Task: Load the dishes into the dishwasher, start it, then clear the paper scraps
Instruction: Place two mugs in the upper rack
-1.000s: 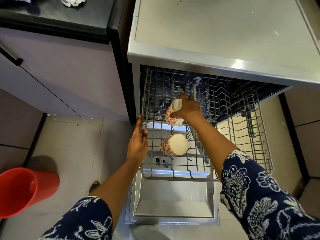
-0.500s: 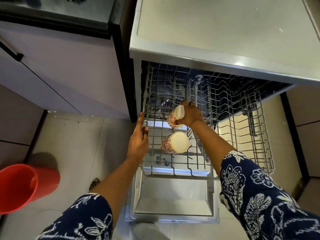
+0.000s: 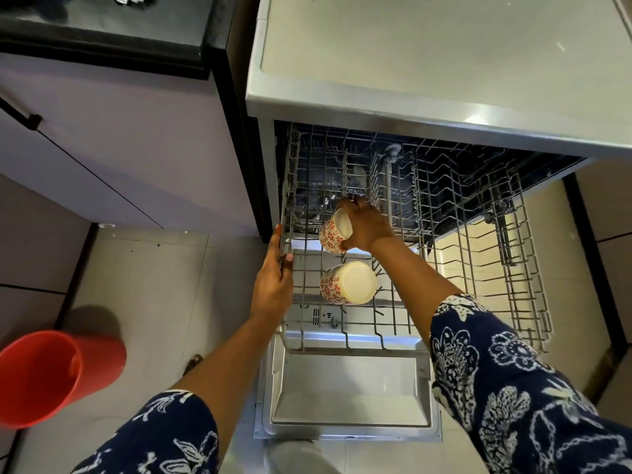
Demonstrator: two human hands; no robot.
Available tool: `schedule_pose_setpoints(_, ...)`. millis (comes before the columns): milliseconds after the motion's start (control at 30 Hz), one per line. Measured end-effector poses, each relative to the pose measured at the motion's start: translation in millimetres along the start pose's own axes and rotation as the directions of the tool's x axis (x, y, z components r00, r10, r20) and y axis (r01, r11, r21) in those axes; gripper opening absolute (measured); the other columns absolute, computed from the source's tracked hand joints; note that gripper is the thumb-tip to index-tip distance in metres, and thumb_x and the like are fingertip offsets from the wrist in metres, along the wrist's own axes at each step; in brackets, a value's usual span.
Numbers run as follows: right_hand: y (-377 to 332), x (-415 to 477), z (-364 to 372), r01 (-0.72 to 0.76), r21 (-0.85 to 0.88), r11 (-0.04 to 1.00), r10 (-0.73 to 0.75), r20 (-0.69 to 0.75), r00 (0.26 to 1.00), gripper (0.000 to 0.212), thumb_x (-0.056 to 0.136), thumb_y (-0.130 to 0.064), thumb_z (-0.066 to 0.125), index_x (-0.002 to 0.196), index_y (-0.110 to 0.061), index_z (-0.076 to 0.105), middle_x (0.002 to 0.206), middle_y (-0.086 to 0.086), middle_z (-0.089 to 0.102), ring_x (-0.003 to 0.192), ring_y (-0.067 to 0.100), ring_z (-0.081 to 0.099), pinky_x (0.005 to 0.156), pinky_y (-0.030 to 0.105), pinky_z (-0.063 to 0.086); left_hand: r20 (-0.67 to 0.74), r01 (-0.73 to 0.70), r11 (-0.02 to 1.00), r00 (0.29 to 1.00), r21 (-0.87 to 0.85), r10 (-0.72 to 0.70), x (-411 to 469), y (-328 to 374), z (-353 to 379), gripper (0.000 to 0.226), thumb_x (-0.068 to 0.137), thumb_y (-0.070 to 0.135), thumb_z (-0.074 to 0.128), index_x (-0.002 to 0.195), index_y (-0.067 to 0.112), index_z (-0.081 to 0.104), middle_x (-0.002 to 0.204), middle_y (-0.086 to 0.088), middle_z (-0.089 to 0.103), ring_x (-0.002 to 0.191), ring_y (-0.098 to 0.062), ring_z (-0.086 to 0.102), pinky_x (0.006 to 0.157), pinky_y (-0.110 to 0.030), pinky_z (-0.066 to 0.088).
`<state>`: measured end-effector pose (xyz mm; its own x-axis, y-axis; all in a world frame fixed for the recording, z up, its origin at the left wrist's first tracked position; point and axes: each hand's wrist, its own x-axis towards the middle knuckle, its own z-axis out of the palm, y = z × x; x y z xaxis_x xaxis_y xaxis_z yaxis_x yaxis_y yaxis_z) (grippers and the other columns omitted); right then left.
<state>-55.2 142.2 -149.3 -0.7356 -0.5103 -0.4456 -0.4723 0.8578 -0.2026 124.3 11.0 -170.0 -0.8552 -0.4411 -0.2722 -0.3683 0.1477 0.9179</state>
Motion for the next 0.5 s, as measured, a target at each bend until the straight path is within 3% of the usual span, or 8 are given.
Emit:
schedule_pose_setpoints(200, 9, 1, -3, 0.020, 0.039, 0.999, -0.022, 0.032, 0.999, 0.100, 0.062, -0.031, 0.085, 0.143, -0.022, 0.027, 0.146, 0.014, 0.032, 0.121, 0.040, 0.047, 0.098, 0.045, 0.045, 0.000, 0.001, 1.000, 1.000, -0.009, -0.001, 0, -1, 1, 0.051, 0.097, 0.045, 0.033, 0.140, 0.055, 0.007, 0.153, 0.004, 0.033, 0.131, -0.024, 0.043, 0.093, -0.031, 0.036)
schedule_pose_setpoints(500, -3, 10, -8, -0.068, -0.105, 0.992, 0.080, 0.111, 0.991, 0.103, 0.065, -0.029, 0.082, 0.147, -0.026, 0.019, 0.148, 0.013, 0.028, 0.128, 0.038, 0.041, 0.101, 0.043, 0.042, -0.004, -0.013, 1.000, 1.000, 0.007, 0.013, 3, -5, 2, 0.053, 0.098, 0.047, 0.032, 0.145, 0.051, 0.007, 0.153, 0.005, 0.031, 0.133, -0.024, 0.041, 0.093, -0.032, 0.036)
